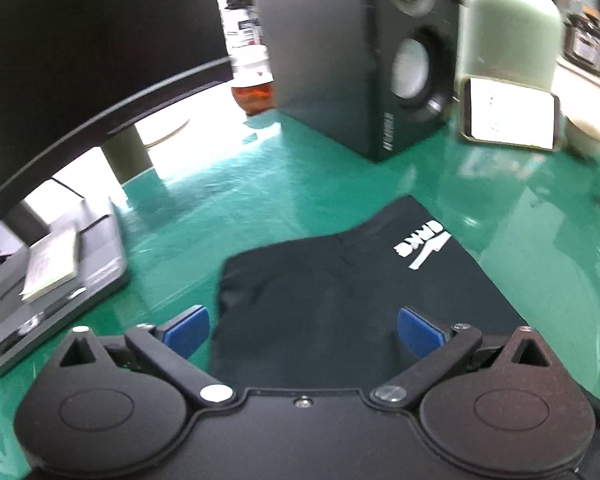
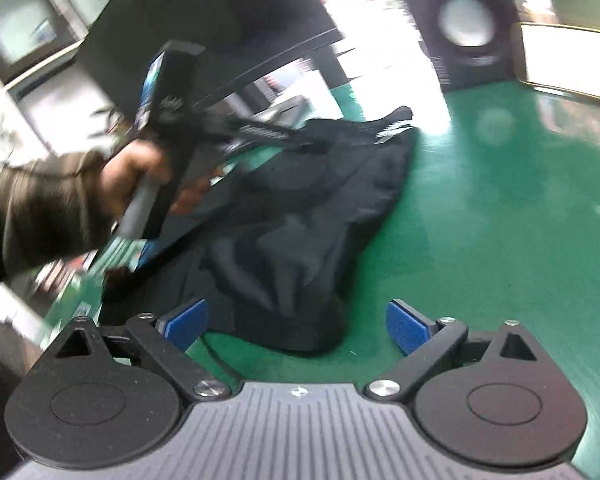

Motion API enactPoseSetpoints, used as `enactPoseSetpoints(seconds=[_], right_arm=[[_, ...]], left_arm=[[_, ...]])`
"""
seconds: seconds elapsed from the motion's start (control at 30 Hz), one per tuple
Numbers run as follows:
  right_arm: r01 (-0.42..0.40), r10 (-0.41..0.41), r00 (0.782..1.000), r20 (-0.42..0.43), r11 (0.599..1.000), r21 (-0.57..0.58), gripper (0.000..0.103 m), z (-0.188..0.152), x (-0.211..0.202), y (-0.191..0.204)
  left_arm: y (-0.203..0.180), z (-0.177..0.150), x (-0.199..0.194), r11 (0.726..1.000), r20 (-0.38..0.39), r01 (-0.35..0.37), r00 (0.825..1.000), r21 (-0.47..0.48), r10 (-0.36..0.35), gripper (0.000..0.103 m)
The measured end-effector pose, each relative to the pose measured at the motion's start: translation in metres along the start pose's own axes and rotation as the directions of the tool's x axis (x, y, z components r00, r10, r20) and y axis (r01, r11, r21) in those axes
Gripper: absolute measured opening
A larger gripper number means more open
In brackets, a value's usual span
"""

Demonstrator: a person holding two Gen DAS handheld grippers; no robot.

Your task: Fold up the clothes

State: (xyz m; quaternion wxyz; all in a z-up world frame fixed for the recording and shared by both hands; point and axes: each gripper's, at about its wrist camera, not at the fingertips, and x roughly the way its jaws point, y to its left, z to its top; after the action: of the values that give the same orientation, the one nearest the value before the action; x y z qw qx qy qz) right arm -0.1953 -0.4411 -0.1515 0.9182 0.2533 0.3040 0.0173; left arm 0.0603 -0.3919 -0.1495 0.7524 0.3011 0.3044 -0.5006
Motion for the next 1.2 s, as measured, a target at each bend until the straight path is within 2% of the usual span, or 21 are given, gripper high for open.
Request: enactPoseSetpoints(seconds=[0.2, 0.23, 0.27, 0.3, 0.33, 0.43, 0.53, 0.6, 0.67, 0.73, 0.8, 0.93, 1.0, 1.03, 1.1, 1.13, 1.17, 1.2], right_arm=[[-0.101, 0.093, 0.993, -0.075, 0.99, -0.103, 0.094, 0.017, 0.018, 0.013], [-0.105, 0.095, 0.992, -0.084, 0.988, -0.114, 0.086, 0.017, 0.019, 0.015], [-0.109, 0.099, 0.991, -0.094, 0.987, -0.115, 0.068, 0.017, 0.021, 0.016], [-0.114, 0.103, 0.989, -0.109, 0.989, -0.095, 0.055, 0.019, 0.022, 0.015], [-0.112, 0.103, 0.987, -0.12, 0.991, -0.076, 0.031, 0.02, 0.024, 0.014], [-0.102, 0.097, 0.984, -0.148, 0.994, -0.032, 0.027, 0.02, 0.023, 0.007], [-0.141, 0.16, 0.974, -0.162, 0.983, 0.12, 0.022, 0.025, 0.02, -0.006], [-0.228, 0.247, 0.969, -0.031, 0.93, 0.288, 0.019, 0.026, 0.003, -0.022], [-0.281, 0.264, 0.959, 0.1, 0.861, 0.424, 0.017, 0.021, -0.014, -0.04], [-0.236, 0.211, 0.972, 0.108, 0.857, 0.459, 0.014, 0.014, -0.021, -0.048], [-0.143, 0.138, 0.989, 0.045, 0.865, 0.481, 0.013, 0.004, -0.024, -0.053], [-0.107, 0.098, 0.994, 0.045, 0.844, 0.525, 0.014, -0.011, -0.031, -0.053], [-0.097, 0.079, 0.995, 0.057, 0.832, 0.546, 0.026, -0.014, -0.033, -0.054], [-0.102, 0.075, 0.995, 0.072, 0.822, 0.56, 0.038, -0.015, -0.035, -0.056], [-0.114, 0.059, 0.992, 0.111, 0.802, 0.586, 0.05, -0.015, -0.042, -0.061], [-0.106, 0.038, 0.991, 0.126, 0.799, 0.592, 0.063, -0.013, -0.045, -0.061], [-0.092, -0.005, 0.987, 0.158, 0.794, 0.6, 0.081, -0.012, -0.053, -0.061], [-0.087, -0.038, 0.981, 0.19, 0.79, 0.607, 0.09, -0.011, -0.059, -0.061]], left_arm=[[-0.004, -0.006, 0.009, 1.0, -0.031, -0.014, 0.999, 0.001, 0.014, 0.102], [-0.003, -0.005, 0.01, 1.0, -0.036, -0.011, 0.999, -0.01, 0.011, 0.102], [-0.002, -0.005, 0.01, 1.0, -0.038, -0.011, 0.999, -0.016, 0.01, 0.103], [-0.002, -0.005, 0.01, 1.0, -0.041, -0.012, 0.999, -0.021, 0.011, 0.103], [-0.003, -0.006, 0.01, 1.0, -0.041, -0.013, 0.999, -0.023, 0.012, 0.103], [-0.006, -0.005, 0.01, 1.0, -0.038, -0.025, 0.999, -0.01, 0.025, 0.103], [-0.01, -0.004, 0.01, 0.999, -0.035, -0.051, 0.998, 0.005, 0.051, 0.103], [-0.011, -0.003, 0.01, 0.998, -0.034, -0.066, 0.997, 0.008, 0.066, 0.103], [-0.012, -0.002, 0.011, 0.996, -0.036, -0.084, 0.996, 0.003, 0.084, 0.103], [-0.012, -0.001, 0.012, 0.996, -0.04, -0.095, 0.995, -0.001, 0.094, 0.103], [-0.013, 0.0, 0.011, 0.995, -0.041, -0.101, 0.994, 0.007, 0.101, 0.103], [-0.014, -0.004, 0.007, 0.994, -0.025, -0.108, 0.994, 0.034, 0.109, 0.103], [-0.009, -0.006, 0.004, 0.991, -0.021, -0.132, 0.991, 0.023, 0.132, 0.103], [-0.006, -0.006, 0.002, 0.99, -0.016, -0.139, 0.99, 0.014, 0.139, 0.103], [0.008, -0.007, -0.003, 0.986, -0.014, -0.161, 0.987, -0.03, 0.161, 0.102], [0.014, -0.007, -0.005, 0.984, -0.015, -0.17, 0.985, -0.049, 0.169, 0.102], [0.02, -0.008, -0.007, 0.982, -0.019, -0.176, 0.984, -0.066, 0.175, 0.102], [0.028, -0.008, -0.01, 0.979, -0.026, -0.183, 0.983, -0.09, 0.182, 0.102]])
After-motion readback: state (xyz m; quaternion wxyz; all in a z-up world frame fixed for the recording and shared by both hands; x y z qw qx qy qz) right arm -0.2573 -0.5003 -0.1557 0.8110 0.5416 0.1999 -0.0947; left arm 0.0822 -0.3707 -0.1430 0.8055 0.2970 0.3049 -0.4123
